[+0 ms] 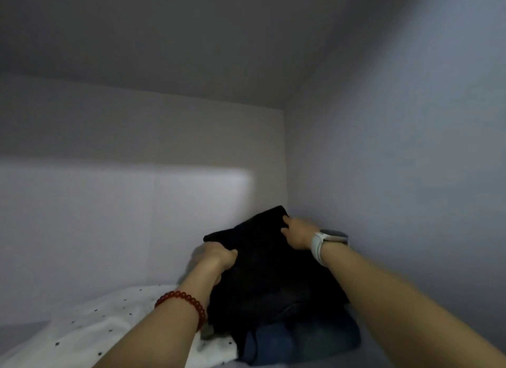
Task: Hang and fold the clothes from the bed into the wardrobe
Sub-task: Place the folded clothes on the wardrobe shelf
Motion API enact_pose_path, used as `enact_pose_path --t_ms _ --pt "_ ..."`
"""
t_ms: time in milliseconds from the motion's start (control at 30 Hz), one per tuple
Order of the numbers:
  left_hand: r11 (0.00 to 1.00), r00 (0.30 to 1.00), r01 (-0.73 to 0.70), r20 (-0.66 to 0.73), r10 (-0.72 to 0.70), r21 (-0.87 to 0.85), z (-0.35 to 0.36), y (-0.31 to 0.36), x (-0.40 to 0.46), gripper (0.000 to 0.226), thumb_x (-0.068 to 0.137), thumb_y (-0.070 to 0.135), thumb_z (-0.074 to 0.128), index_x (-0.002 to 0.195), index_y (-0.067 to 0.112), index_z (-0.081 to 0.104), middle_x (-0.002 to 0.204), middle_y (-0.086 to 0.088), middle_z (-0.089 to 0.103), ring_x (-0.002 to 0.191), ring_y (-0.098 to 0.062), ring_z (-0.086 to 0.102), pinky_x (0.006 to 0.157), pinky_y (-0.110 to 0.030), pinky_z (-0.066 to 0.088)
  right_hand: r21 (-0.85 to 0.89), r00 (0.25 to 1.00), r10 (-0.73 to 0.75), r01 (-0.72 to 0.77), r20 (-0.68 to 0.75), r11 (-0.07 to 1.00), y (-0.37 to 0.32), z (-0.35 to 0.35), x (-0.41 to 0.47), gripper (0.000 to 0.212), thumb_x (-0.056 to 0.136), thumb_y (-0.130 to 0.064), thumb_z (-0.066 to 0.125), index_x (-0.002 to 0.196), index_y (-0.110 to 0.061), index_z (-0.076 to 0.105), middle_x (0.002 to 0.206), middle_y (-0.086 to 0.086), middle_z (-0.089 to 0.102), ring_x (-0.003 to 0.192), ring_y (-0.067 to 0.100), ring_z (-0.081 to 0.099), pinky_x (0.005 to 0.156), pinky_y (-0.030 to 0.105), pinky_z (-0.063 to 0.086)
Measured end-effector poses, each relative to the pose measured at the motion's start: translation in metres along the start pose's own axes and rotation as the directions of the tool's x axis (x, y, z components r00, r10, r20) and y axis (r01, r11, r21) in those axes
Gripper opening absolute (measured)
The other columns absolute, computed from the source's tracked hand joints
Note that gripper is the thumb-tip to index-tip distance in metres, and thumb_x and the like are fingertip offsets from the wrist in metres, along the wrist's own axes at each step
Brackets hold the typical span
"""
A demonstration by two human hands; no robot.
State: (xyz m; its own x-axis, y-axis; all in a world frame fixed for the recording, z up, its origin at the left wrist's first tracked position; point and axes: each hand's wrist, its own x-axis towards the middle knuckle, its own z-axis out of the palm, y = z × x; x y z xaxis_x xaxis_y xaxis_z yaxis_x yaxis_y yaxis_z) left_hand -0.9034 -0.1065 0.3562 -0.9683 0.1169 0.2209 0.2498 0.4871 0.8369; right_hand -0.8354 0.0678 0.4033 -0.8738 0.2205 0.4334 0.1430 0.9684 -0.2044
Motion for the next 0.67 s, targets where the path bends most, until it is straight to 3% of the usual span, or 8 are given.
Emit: enact_pose_path --t_ms 100,200,300,333,400,467,533,667 --pt "0.987 0.999 0.0 0.033 -0.005 0.161 0.002 0.018 -0.014 0.086 0.094 0.042 0.049 0.146 -0.004 -0.002 0.15 -0.02 0.023 0.134 -0.031 0.033 0.108 -0.032 0.033 -0.16 1.0 -0.006 0.006 0.001 0.987 0.008 -0.008 0.0 0.045 0.101 -0.022 0.035 0.142 -0.006 0.03 0.143 0.014 0.039 0.128 0.03 0.041 0.1 0.031 0.035" --pt "0.889 0.997 -0.028 0.074 -0.007 0.458 0.025 -0.005 -0.04 0.084 0.096 0.054 0.032 0.145 0.011 -0.021 0.156 -0.015 -0.015 0.144 -0.035 -0.003 0.117 -0.045 0.012 -0.383 0.997 0.002 0.029 0.081 0.923 0.028 0.031 -0.015 0.037 0.096 -0.025 0.041 0.128 -0.009 0.051 0.136 0.016 0.046 0.122 0.031 0.045 0.099 0.033 0.037" --pt "0.729 0.961 -0.22 0.017 0.275 0.649 0.017 -0.004 -0.041 0.065 0.097 0.054 0.015 0.147 0.027 -0.016 0.153 -0.002 -0.027 0.141 -0.03 -0.024 0.113 -0.057 -0.007 -0.179 0.991 0.025 -0.001 0.13 0.984 0.026 0.037 -0.028 0.025 0.097 -0.016 0.035 0.089 -0.008 0.058 0.129 0.015 0.055 0.114 0.028 0.054 0.092 0.028 0.041" --pt "0.681 0.925 -0.291 0.015 0.38 0.672 0.011 0.006 -0.037 0.062 0.098 0.051 0.013 0.148 0.028 -0.014 0.153 0.001 -0.027 0.14 -0.026 -0.027 0.112 -0.057 -0.012 -0.126 0.996 0.001 0.01 0.087 0.992 0.023 0.027 -0.029 0.028 0.099 -0.017 0.031 0.089 -0.009 0.055 0.131 0.016 0.053 0.116 0.027 0.052 0.093 0.027 0.039" --pt "0.613 0.886 -0.389 0.097 0.453 0.688 0.009 0.019 -0.034 0.056 0.099 0.046 0.011 0.148 0.029 -0.011 0.154 0.004 -0.025 0.141 -0.022 -0.026 0.111 -0.055 -0.017 -0.088 0.996 -0.056 0.062 0.064 0.994 0.022 0.016 -0.034 0.039 0.102 -0.027 0.024 0.117 -0.006 0.053 0.142 0.015 0.043 0.128 0.026 0.042 0.103 0.027 0.031" --pt "0.587 0.894 -0.431 0.235 0.382 0.685 0.023 0.014 -0.034 0.053 0.1 0.045 0.008 0.148 0.033 -0.008 0.155 0.004 -0.019 0.142 -0.022 -0.021 0.112 -0.055 -0.016 -0.155 0.977 -0.09 0.121 0.192 0.981 0.024 0.024 -0.048 0.051 0.102 -0.038 0.017 0.147 -0.015 0.024 0.156 0.007 0.018 0.143 0.024 0.017 0.116 0.031 0.011" --pt "0.602 0.906 -0.424 0.321 0.276 0.676 0.039 -0.003 -0.035 0.052 0.099 0.048 0.007 0.148 0.037 -0.006 0.157 0.003 -0.014 0.144 -0.021 -0.015 0.113 -0.054 -0.013 -0.228 0.969 -0.06 0.116 0.24 0.967 0.028 0.045 -0.063 0.054 0.1 -0.047 0.012 0.149 -0.028 0.002 0.158 -0.002 0.002 0.145 0.021 -0.001 0.118 0.035 -0.001" --pt "0.57 0.936 -0.351 0.279 0.214 0.743 0.041 -0.014 -0.044 0.053 0.097 0.052 0.006 0.147 0.039 -0.007 0.157 0.001 -0.013 0.144 -0.023 -0.015 0.111 -0.057 -0.013 -0.192 0.986 -0.053 0.084 0.161 0.978 0.033 0.064 -0.075 0.052 0.1 -0.047 0.012 0.148 -0.032 -0.002 0.158 -0.003 -0.002 0.145 0.019 -0.005 0.118 0.036 -0.002"
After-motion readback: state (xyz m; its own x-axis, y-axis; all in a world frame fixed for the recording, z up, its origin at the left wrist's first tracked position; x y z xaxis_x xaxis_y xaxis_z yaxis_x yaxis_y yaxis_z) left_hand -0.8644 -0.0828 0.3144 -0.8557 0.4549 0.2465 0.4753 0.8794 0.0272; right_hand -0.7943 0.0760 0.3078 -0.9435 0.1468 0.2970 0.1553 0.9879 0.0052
